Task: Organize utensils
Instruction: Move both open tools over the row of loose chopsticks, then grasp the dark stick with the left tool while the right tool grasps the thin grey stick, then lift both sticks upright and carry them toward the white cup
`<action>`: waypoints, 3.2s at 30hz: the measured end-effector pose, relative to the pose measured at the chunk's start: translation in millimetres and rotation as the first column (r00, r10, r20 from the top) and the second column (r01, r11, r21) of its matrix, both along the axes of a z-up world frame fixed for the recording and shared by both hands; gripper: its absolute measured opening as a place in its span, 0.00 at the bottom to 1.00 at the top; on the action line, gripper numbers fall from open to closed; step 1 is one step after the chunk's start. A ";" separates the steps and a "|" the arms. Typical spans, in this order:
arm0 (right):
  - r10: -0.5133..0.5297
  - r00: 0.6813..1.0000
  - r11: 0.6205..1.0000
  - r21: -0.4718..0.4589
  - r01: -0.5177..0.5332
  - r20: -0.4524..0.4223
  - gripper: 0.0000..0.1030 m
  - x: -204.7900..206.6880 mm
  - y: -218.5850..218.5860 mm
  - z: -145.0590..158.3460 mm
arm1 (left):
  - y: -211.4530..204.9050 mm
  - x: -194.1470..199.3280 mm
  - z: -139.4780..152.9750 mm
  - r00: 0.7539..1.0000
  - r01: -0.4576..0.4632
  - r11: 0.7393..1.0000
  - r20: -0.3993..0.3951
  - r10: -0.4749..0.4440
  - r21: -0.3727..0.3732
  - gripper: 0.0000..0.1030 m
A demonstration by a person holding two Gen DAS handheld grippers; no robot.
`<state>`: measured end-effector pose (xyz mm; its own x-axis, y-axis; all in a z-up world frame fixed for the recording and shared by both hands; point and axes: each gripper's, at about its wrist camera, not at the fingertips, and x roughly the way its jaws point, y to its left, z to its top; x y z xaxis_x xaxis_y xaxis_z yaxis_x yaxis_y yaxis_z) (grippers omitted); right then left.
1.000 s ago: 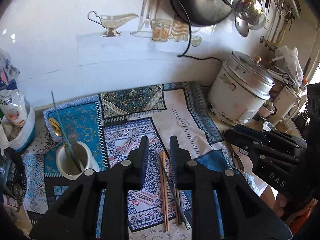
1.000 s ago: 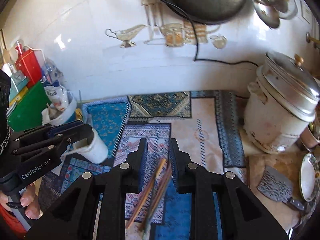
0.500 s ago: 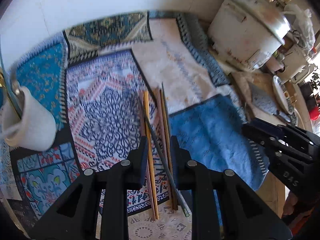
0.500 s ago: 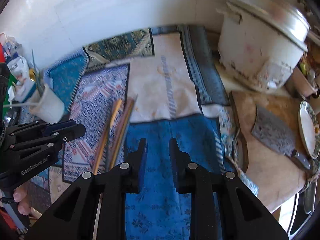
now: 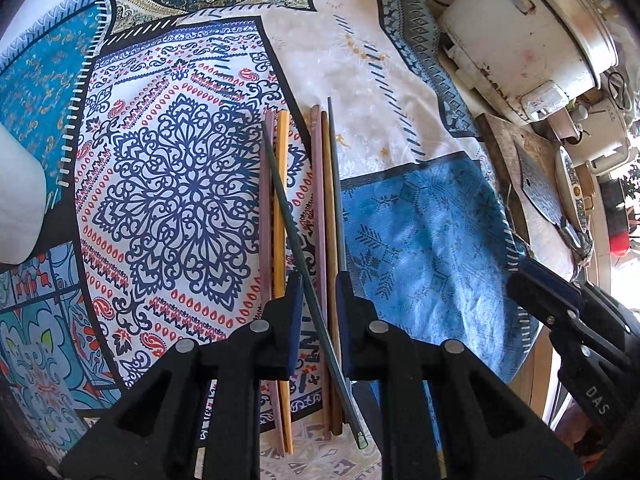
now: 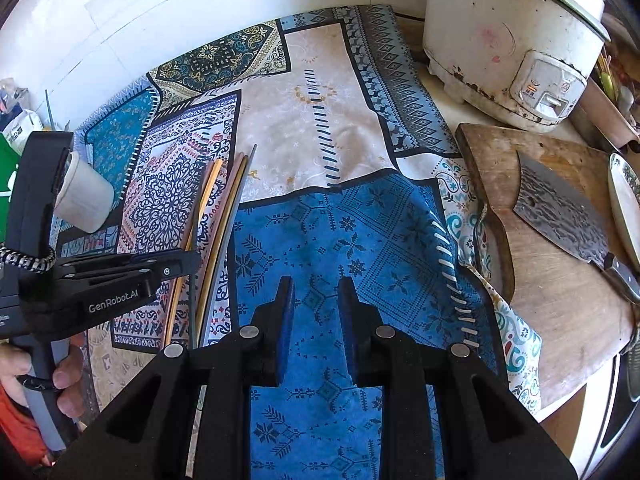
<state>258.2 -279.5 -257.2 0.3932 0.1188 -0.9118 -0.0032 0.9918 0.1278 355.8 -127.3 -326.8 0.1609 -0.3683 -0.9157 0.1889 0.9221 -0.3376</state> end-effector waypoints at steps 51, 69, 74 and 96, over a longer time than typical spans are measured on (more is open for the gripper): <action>0.047 0.991 0.986 0.167 -0.026 -0.123 0.19 60.6 59.8 -61.7 | 38.7 -26.4 80.1 0.961 -0.005 0.998 0.277 -0.010 0.055 0.03; 0.057 0.997 0.998 -0.004 -0.058 -0.058 0.15 71.9 82.2 -64.0 | 51.2 -35.2 102.4 0.942 -0.049 0.997 0.334 0.027 0.057 0.03; 0.050 0.997 0.999 0.015 -0.049 -0.066 0.06 78.7 83.7 -64.9 | 53.1 -37.1 110.1 0.934 -0.058 0.997 0.355 0.033 0.059 0.03; 0.046 0.982 0.991 0.117 -0.068 0.185 0.05 40.5 70.0 45.0 | 70.7 -37.0 168.5 0.868 -0.109 0.994 0.487 0.098 -0.005 0.03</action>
